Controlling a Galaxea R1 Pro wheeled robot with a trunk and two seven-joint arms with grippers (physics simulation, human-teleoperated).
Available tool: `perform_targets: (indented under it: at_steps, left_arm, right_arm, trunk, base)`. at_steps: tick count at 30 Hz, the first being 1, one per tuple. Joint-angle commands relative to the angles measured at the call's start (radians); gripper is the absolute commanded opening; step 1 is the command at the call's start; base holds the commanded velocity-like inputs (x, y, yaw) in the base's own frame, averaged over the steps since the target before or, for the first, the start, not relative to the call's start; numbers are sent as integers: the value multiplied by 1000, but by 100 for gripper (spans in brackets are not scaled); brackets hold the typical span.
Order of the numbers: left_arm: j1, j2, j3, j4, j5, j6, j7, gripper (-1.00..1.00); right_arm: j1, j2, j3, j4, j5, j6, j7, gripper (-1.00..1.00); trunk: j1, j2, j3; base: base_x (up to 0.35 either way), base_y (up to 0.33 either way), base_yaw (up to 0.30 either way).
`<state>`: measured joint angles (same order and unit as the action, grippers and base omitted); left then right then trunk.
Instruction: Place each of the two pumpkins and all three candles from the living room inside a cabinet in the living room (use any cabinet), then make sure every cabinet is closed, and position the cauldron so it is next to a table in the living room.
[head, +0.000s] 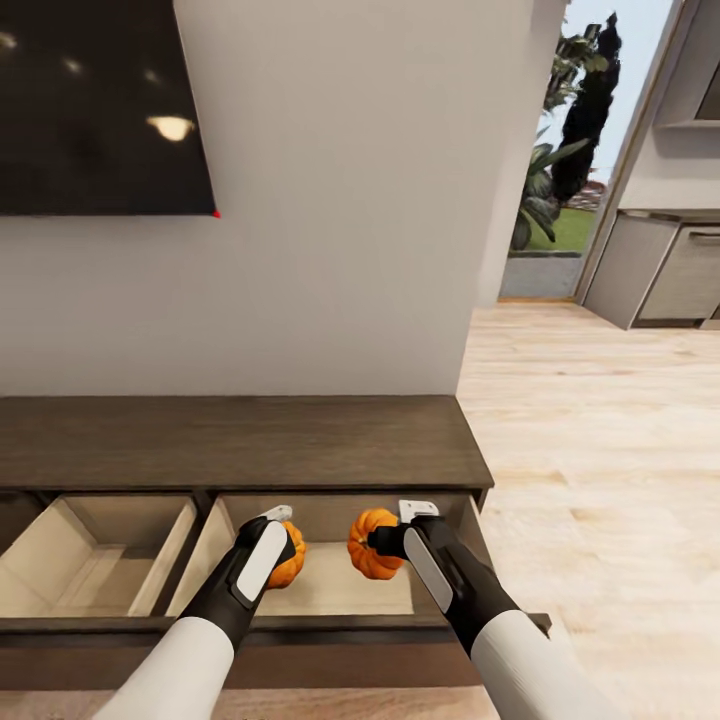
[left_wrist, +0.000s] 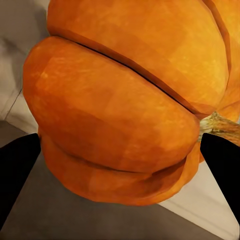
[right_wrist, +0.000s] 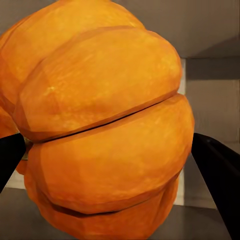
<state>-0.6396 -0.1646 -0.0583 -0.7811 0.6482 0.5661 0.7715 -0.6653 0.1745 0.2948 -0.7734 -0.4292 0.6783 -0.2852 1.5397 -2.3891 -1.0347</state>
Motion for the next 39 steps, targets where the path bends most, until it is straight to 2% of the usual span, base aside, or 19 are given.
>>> perform_targets:
  at_steps: [1, 17, 33, 39]
  left_arm:
    - [-1, 0, -3, -1, 8, 1, 9, -100]
    - [-1, 0, -3, -13, 8, 1, 9, -100]
    - [0, 0, -4, -24, 10, 3, 9, -100]
    - [0, 0, -5, -24, 10, 3, 9, -100]
  right_arm:
    - [0, 0, 1, -1, -8, 3, -9, -100]
    - [0, 0, 1, -1, -10, 6, -6, -100]
    - [0, 0, 6, -1, -10, 4, -6, -100]
    - [0, 0, 36, -1, -10, 3, -6, -100]
  trunk:
    - [0, 0, -1]
    - [0, 0, 1]
    - [60, -111, -49]
    - [63, -112, -73]
  base:
    - [0, 0, 49]
    - [62, -28, -9]
    - [0, 0, 0]
    - [0, 0, 0]
